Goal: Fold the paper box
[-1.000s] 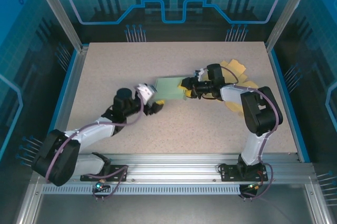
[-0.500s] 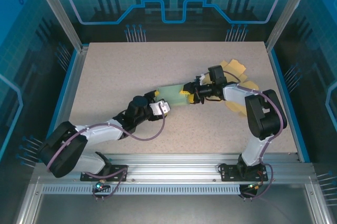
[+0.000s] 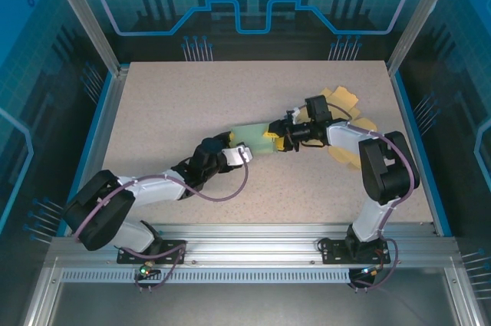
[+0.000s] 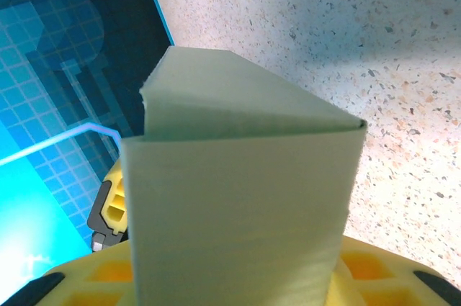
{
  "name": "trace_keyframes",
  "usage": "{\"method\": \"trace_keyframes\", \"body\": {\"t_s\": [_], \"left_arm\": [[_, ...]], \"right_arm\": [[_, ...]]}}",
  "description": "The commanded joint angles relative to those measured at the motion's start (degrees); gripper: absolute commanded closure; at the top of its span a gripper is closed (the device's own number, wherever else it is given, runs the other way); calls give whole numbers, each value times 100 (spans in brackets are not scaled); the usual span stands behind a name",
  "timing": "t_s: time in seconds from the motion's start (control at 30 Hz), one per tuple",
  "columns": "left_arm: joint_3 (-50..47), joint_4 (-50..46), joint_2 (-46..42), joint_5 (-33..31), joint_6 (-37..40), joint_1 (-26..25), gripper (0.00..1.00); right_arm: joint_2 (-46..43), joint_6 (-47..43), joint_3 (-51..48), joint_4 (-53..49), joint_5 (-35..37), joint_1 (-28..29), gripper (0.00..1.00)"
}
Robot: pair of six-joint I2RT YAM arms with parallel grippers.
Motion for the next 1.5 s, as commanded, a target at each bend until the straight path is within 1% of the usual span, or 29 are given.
{"method": "trace_keyframes", "body": {"t_s": [0.0,0.13,0.2,0.23,0.33,0.47,0.57,0.7,0.77,0.8,0.87,0.93,0.97,1.0,1.1,1.17,1.3,1.4,1.47], "left_arm": [[306,-241,-155,-219,17,22,42],[466,-912,-410,-36,-42,18,55],[599,-1399,-540,112,-38,19,57],[710,-1769,-605,193,-42,15,59],[1076,-2814,-683,492,-59,23,60],[1894,-4522,-423,831,-257,55,61],[2519,-5691,-2,907,-372,99,60],[3373,-7060,643,1485,-573,383,60],[3737,-7558,902,1812,-647,522,60],[3850,-7676,996,1917,-657,577,60],[3923,-7686,1073,1843,-620,603,59],[3934,-7632,1090,1813,-549,624,57],[3942,-7601,1092,1897,-522,658,57],[3966,-7586,1113,2041,-487,692,57],[4081,-7541,1242,2571,-417,862,57],[4076,-7390,1327,2711,-356,930,57],[4152,-7261,1574,2572,-293,957,54],[4249,-7318,1747,2532,-297,955,52],[4305,-7327,1832,2536,-322,958,52]], "right_arm": [[-176,-215,30,-390,-163,-65,55],[-165,-314,32,-462,-115,-81,49],[-182,-369,17,-503,-71,-97,44],[-199,-399,7,-534,-43,-102,41],[-263,-503,-33,-613,47,-151,32],[-451,-722,-165,-783,267,-321,29],[-736,-997,-359,-1037,639,-590,28],[-1529,-1239,-674,-1363,1537,-960,28],[-1997,-1477,-660,-1707,2122,-999,27],[-2221,-1681,-565,-2034,2497,-989,27],[-2586,-2067,-391,-2490,3047,-988,27],[-2860,-2610,-186,-2823,3231,-913,29],[-2936,-2857,-69,-2975,3338,-833,32],[-3021,-3158,46,-3101,3479,-702,37],[-3139,-4017,308,-3243,3796,-131,41],[-3084,-4375,391,-3176,4012,298,45],[-2647,-4636,710,-3142,4653,1018,48],[-2272,-4695,968,-3155,4944,1362,52],[-2052,-4759,1126,-3247,5101,1527,53]]}}
